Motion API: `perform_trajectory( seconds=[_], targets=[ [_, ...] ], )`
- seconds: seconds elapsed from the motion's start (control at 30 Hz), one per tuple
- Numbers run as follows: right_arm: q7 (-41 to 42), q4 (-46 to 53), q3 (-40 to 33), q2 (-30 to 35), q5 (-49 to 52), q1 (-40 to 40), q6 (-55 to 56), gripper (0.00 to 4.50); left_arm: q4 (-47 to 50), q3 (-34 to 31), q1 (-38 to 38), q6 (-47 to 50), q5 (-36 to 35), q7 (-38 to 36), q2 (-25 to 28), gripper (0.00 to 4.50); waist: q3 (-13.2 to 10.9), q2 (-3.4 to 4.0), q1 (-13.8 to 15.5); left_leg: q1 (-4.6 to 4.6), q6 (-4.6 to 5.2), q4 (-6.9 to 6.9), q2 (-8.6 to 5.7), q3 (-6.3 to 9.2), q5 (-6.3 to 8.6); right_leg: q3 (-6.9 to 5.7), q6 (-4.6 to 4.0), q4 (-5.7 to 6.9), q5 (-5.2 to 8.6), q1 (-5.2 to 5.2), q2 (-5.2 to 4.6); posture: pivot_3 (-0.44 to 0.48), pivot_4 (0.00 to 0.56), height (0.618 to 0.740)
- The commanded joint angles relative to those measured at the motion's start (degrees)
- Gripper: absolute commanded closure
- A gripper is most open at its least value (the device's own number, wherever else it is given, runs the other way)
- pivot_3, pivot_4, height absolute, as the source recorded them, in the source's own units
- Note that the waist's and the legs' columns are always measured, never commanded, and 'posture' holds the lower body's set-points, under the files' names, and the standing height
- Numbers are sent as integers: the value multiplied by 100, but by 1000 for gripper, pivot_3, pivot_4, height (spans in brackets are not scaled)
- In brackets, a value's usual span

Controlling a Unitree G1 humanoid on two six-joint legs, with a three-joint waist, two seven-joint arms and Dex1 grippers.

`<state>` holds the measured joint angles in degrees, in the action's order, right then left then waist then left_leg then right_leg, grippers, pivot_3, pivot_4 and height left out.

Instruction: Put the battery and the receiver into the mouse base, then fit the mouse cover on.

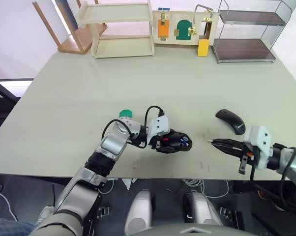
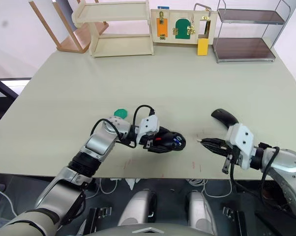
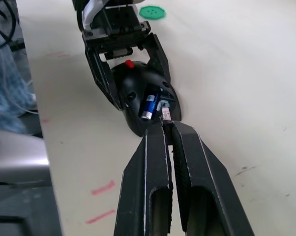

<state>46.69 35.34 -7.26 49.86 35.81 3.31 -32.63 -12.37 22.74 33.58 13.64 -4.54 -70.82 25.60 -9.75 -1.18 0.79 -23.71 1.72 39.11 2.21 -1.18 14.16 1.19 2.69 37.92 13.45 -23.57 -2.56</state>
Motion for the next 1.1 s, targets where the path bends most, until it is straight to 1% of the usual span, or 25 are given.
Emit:
perform_trajectory(
  seconds=[0.03,0.13,0.2,0.3,0.33,0.4,0.47,0.5,0.57,0.7,0.83,1.0,1.1],
  targets=[
    [-502,357,-113,317,510,-566,-1226,4500,-103,202,-107,86,239,11,77,1532,1,-1,-1,0,0,0,0,-1,0,1,0,0,0,0,-1,0,150,740],
    [-782,411,178,550,796,-1263,-2249,4500,-58,205,-137,67,260,14,147,1532,2,-4,-2,-2,0,-1,0,2,0,-3,-1,-3,0,-1,-1,0,150,740],
    [-1053,361,256,413,1290,-1807,-2981,4500,25,208,-170,112,255,25,179,1532,2,-4,-18,-1,0,-1,1,1,0,-1,-1,-3,0,-1,-1,0,150,740],
    [-1346,275,456,270,1649,-2385,-3880,4500,98,240,-190,160,243,21,192,1532,2,-4,-12,-3,0,-2,3,5,0,-4,-2,-2,0,-2,0,0,150,740],
    [-1562,142,548,134,1700,-2743,-4361,4500,110,283,-185,164,246,-8,181,1532,2,-4,-7,-5,1,-2,3,7,0,-6,-2,-3,0,-3,0,0,150,740],
    [-1864,-24,625,-83,1766,-3207,-5016,4500,127,337,-178,171,247,-38,170,1532,2,-3,-15,-7,1,-3,3,3,1,1,-2,-3,-1,-7,-1,0,150,740],
    [-2258,-504,663,-496,1779,-3877,-5747,4500,-13,385,-93,113,269,-87,135,1532,2,-4,-36,-7,1,-2,1,2,1,2,-2,-3,-1,-7,-2,0,150,740],
    [-2430,-780,822,-509,1907,-4185,-5914,4500,-102,425,-34,65,306,-119,117,1532,3,-1,-34,-5,1,-2,3,2,1,5,-1,-2,-2,-8,-2,0,150,740],
    [-2678,-1281,1143,-451,2344,-4697,-5987,4500,-272,492,82,-24,361,-150,48,1532,7,4,2,-4,1,-2,1,1,0,6,-1,0,-3,-10,-4,0,150,740],
    [-3045,-1989,1922,87,3322,-5400,-5987,4500,-500,564,235,-28,385,-133,-159,1532,6,6,26,-17,1,-10,-4,5,1,-10,-1,-12,-1,-10,-20,0,150,740],
    [-3552,-2694,2862,274,4361,-6296,-5987,4500,-652,627,288,-78,427,-162,-342,1532,6,8,12,-20,3,-10,-8,0,1,-1,10,-25,-6,-6,-37,0,150,740],
    [-4190,-3614,4112,304,5309,-7245,-5987,4500,-798,642,288,-150,552,-108,-431,1532,8,8,27,-18,4,2,-8,8,1,-2,16,-25,-10,-2,-48,0,150,740],
    [-4538,-4031,4692,216,5768,-7677,-5987,4500,-890,620,334,-161,620,-17,-492,1532,9,9,38,-23,4,2,-11,11,1,3,16,-30,-10,-4,-58,0,150,740]
  ],
)
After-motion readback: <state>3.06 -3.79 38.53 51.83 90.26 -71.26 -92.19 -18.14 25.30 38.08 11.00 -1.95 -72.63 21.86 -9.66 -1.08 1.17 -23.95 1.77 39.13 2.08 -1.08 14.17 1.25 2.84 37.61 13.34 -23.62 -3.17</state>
